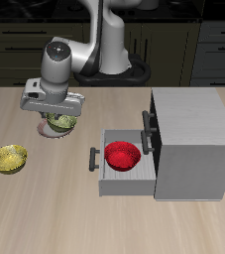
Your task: Place the green bowl on the plate
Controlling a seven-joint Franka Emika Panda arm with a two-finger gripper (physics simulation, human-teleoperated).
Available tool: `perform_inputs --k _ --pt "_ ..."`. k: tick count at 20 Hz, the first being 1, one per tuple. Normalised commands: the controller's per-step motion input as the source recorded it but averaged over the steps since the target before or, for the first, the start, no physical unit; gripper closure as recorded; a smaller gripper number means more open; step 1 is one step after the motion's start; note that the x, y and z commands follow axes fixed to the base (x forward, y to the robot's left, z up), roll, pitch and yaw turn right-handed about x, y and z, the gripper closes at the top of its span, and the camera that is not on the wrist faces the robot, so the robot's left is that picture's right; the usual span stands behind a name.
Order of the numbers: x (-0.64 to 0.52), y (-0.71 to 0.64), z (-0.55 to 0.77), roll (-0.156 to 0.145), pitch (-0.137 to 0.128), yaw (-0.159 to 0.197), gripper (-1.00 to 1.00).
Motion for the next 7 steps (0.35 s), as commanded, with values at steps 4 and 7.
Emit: perform_inputs --k 4,7 --pt "-0.02 0.04 0.03 0.006 0.002 0.010 -1.00" --pt "-0.03 0.02 0.02 0.005 -0.002 0.009 -1.00"
